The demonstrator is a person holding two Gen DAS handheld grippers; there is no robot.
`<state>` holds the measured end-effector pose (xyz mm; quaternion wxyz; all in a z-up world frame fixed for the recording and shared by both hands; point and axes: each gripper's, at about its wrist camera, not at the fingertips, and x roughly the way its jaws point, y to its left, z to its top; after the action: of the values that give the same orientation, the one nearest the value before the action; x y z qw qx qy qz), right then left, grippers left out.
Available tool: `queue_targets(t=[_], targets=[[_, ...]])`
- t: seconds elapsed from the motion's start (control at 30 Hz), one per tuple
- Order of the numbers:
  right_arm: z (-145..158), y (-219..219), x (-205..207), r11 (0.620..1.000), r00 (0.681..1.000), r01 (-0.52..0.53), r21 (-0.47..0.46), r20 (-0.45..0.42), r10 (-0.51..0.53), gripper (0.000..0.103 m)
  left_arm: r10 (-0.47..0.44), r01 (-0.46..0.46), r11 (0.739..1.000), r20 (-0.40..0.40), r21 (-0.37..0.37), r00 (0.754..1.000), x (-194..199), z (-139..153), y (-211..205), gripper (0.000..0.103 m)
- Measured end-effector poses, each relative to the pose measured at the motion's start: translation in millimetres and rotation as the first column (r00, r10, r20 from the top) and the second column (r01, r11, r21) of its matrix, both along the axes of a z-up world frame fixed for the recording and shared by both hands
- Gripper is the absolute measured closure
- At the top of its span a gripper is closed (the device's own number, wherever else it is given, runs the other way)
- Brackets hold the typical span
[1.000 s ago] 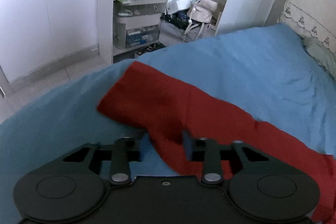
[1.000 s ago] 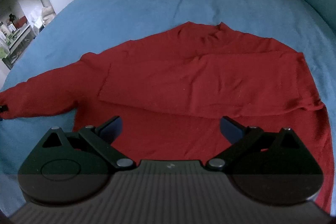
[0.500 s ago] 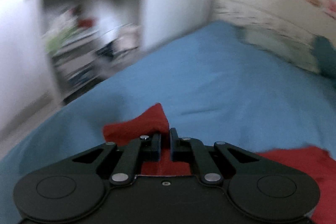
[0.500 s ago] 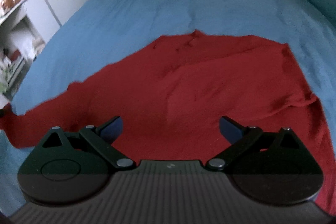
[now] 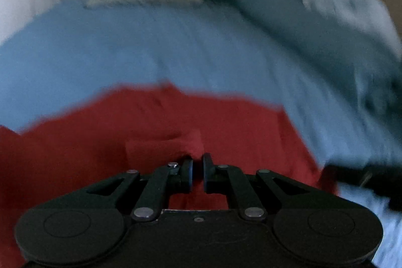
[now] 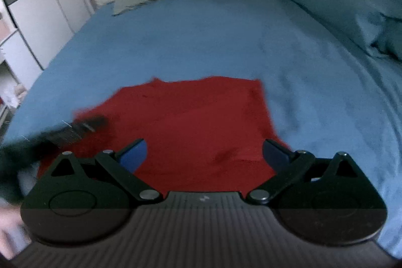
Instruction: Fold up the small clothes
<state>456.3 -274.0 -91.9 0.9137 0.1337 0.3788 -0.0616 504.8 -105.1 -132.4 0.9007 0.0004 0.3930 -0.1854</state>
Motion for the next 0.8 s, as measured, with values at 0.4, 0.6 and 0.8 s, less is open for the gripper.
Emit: queue_targets(t=[0.4,0.6,0.8], targets=[[-17,-24,-3,0.998,0.998,-0.070,-0.005,0.009,0.070,0.000,-0.014,0.015,0.999,-0.023,0.033,1.000,-24,-4,22,0.038],[-22,40,33,0.950,0.956,-0.291,-0.116,-0.073,0.284,0.000,0.083,-0.087,0.985,0.031,0.151,0.996,-38,9,83,0.031],[-67,103,68,0.890,0.928,-0.371,-0.266,-0.141,0.345,0.008,0.167,-0.168,0.963,0.025,0.210,0.986,-23,-10,129,0.032]])
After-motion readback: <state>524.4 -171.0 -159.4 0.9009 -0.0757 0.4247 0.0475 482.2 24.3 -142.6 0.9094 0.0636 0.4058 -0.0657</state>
